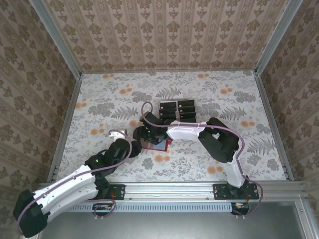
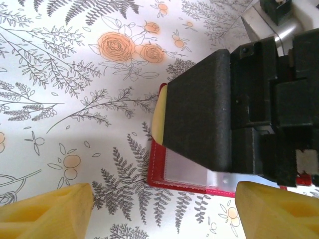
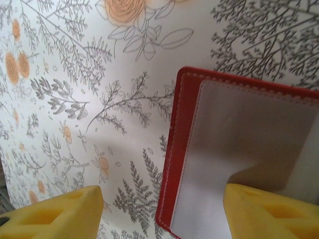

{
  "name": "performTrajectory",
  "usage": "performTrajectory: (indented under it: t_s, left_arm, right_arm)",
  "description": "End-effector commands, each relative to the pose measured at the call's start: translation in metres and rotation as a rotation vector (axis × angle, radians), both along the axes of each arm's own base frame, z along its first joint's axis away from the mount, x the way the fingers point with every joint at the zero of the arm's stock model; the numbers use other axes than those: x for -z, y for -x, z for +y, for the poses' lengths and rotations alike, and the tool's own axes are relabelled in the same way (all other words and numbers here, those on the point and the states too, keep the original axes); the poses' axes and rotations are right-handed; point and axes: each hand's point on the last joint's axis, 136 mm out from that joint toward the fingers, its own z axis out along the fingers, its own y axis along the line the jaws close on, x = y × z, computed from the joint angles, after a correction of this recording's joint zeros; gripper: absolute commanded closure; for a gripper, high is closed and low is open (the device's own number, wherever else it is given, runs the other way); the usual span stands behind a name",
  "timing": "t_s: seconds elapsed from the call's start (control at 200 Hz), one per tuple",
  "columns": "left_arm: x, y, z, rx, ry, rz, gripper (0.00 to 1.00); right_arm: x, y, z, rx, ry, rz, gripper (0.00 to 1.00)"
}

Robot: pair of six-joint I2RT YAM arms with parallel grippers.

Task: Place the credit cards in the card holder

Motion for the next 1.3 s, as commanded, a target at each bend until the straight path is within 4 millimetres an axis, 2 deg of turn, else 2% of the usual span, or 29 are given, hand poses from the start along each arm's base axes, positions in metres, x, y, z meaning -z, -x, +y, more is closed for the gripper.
performTrajectory:
  t_s: [0.0,0.135,0.24,0.465,0.58,0.71,0.78,0.885,1.035,1.295]
  left_arm:
    - [-0.013,-0.003,0.006,-0.024,-0.011,-0.006,0.22]
    - [-0.022,-0.005,0.009,-0.02,-0.03,-0.013,0.22]
    - [-0.028,-0.006,0.012,-0.018,-0.052,-0.017,0.21]
    - [-0.038,-0.02,0.014,-0.01,-0.075,-0.013,0.2]
    - [-0.044,-0.03,0.011,0.015,-0.111,-0.007,0.2]
    - [-0.044,-0.041,0.008,0.027,-0.138,0.029,0.2]
    - [-0.041,-0.046,0.007,0.031,-0.148,0.055,0.2]
    - [-0.036,-0.053,0.003,0.036,-0.158,0.083,0.19]
    - [-0.027,-0.058,-0.002,0.051,-0.18,0.129,0.19]
    - [-0.015,-0.06,-0.009,0.068,-0.17,0.163,0.19]
  right_arm:
    - [-0.011,0.006,0.002,-0.034,0.047,-0.03,0.34]
    - [-0.042,0.011,-0.005,-0.042,0.046,-0.087,0.34]
    - [-0.064,0.015,-0.022,-0.024,0.056,-0.121,0.34]
    - [-0.115,0.028,-0.074,-0.004,0.161,-0.191,0.34]
    - [-0.136,0.035,-0.107,0.004,0.235,-0.219,0.34]
    - [-0.15,0.037,-0.133,0.007,0.268,-0.224,0.34]
    - [-0.148,0.037,-0.145,-0.003,0.305,-0.216,0.34]
    - [-0.132,0.039,-0.162,-0.034,0.393,-0.189,0.34]
    - [-0.105,0.035,-0.17,-0.084,0.474,-0.149,0.34]
    - [-0.044,0.033,-0.157,-0.1,0.487,-0.062,0.35]
